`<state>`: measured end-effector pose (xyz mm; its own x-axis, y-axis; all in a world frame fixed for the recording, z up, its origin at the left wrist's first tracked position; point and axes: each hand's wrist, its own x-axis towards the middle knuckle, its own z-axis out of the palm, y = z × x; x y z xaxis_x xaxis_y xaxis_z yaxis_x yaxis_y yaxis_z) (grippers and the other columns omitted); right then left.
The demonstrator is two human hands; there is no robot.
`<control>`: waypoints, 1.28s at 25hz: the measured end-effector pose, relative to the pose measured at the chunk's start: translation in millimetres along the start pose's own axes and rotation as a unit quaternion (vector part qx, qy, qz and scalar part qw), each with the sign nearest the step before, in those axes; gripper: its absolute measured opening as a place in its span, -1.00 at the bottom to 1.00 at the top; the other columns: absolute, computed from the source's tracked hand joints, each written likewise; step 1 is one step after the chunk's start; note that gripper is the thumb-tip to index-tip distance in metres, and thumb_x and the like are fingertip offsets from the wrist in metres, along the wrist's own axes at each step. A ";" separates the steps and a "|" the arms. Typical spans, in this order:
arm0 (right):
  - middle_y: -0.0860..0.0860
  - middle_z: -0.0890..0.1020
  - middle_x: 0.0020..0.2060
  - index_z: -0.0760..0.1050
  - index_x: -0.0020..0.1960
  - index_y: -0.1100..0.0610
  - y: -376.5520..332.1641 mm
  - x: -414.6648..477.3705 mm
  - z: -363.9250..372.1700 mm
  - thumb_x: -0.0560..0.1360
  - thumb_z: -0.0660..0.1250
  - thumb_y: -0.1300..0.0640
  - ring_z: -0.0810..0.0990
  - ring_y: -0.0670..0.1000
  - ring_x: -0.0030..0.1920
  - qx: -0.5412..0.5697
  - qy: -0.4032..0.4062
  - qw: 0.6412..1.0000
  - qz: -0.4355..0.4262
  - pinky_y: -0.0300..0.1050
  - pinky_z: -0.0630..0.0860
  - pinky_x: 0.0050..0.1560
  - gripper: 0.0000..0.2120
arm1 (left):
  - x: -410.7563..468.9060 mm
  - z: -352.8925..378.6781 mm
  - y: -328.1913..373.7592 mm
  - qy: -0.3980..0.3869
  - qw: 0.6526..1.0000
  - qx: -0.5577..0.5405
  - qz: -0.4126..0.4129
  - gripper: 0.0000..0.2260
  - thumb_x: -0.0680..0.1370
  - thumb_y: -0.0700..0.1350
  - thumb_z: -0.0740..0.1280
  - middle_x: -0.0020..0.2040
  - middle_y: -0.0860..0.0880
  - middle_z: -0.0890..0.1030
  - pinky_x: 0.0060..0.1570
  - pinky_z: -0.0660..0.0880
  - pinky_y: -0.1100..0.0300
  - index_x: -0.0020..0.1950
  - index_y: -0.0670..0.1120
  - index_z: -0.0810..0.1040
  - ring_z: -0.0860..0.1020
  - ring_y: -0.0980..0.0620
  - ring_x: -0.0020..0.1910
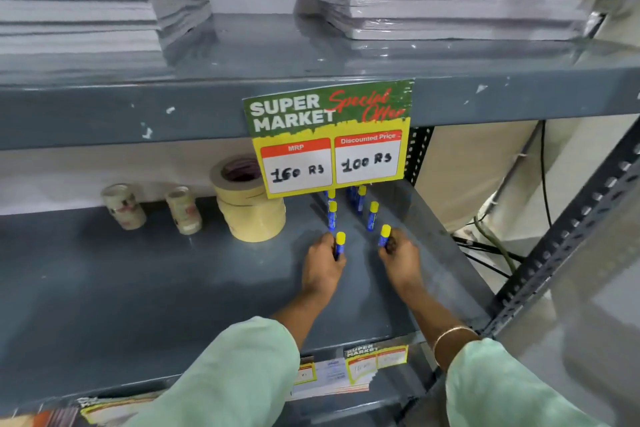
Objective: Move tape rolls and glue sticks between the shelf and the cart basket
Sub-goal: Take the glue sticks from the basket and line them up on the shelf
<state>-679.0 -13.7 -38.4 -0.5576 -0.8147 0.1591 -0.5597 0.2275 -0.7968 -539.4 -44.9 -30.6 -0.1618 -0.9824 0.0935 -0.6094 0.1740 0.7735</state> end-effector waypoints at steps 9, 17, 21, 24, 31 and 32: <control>0.29 0.43 0.26 0.26 0.35 0.30 -30.9 -8.7 -8.3 0.42 0.42 0.05 0.34 0.26 0.33 0.023 0.109 0.994 0.012 0.14 0.33 0.32 -0.37 | -11.1 -14.3 -7.0 0.006 0.997 -0.080 -0.004 -0.67 0.39 -0.25 0.45 -0.01 -0.21 0.54 0.02 0.49 0.02 0.08 -0.22 0.44 0.53 -0.15 -0.04; 0.51 0.23 0.34 0.14 0.36 0.50 -159.3 -30.3 26.3 0.48 0.26 0.00 0.19 0.43 0.38 -0.001 0.170 0.980 -0.102 0.15 0.03 0.44 -0.30 | -23.5 -113.6 -46.4 0.126 0.982 -0.127 -0.057 -0.65 0.48 -0.01 0.37 0.05 -0.17 0.58 0.07 0.49 0.01 0.17 -0.15 0.40 0.54 -0.15 0.06; 0.34 0.35 0.34 0.25 0.35 0.34 -243.7 -91.3 101.1 0.40 0.23 -0.05 0.28 0.31 0.35 0.061 0.131 0.958 -0.246 0.02 0.07 0.38 -0.34 | -57.2 -209.8 -94.5 0.276 0.943 -0.165 -0.089 -0.74 0.53 0.00 0.30 -0.05 -0.12 0.59 0.00 0.47 0.07 0.10 -0.13 0.43 0.57 -0.14 -0.03; 0.29 0.35 0.34 0.24 0.35 0.29 -295.9 -158.5 172.0 0.37 0.22 -0.01 0.25 0.24 0.36 0.131 0.031 0.944 -0.301 -0.22 -0.06 0.43 -0.36 | -99.8 -297.0 -153.6 0.396 0.896 -0.176 -0.099 -0.79 0.52 -0.06 0.27 -0.18 -0.13 0.54 -0.09 0.43 0.13 0.03 -0.18 0.46 0.51 -0.07 -0.17; 0.27 0.41 0.25 0.29 0.32 0.29 -382.2 -404.8 342.5 0.38 0.31 0.21 0.29 0.16 0.27 0.206 -0.206 0.885 -0.362 -0.14 0.16 0.35 -0.47 | -311.0 -474.9 -372.2 0.497 0.781 -0.094 -0.366 -0.81 0.51 -0.22 0.21 -0.27 -0.36 0.59 -0.15 0.54 -0.04 -0.31 -0.11 0.42 0.57 -0.25 -0.25; 0.27 0.43 0.23 0.30 0.30 0.28 -383.1 -442.3 367.0 0.38 0.32 0.24 0.32 0.18 0.25 0.193 -0.251 0.874 -0.369 -0.04 0.22 0.32 -0.48 | -345.9 -482.2 -407.7 0.479 0.766 -0.090 -0.419 -0.77 0.50 -0.23 0.22 -0.24 -0.40 0.61 -0.14 0.56 -0.15 -0.36 -0.07 0.38 0.60 -0.28 -0.23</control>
<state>7.0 63.8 -17.4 0.2609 -0.8174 0.5137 -0.3505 -0.5760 -0.7385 139.3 191.1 -76.0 0.9237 -0.3593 -0.1329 -0.0573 -0.4726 0.8794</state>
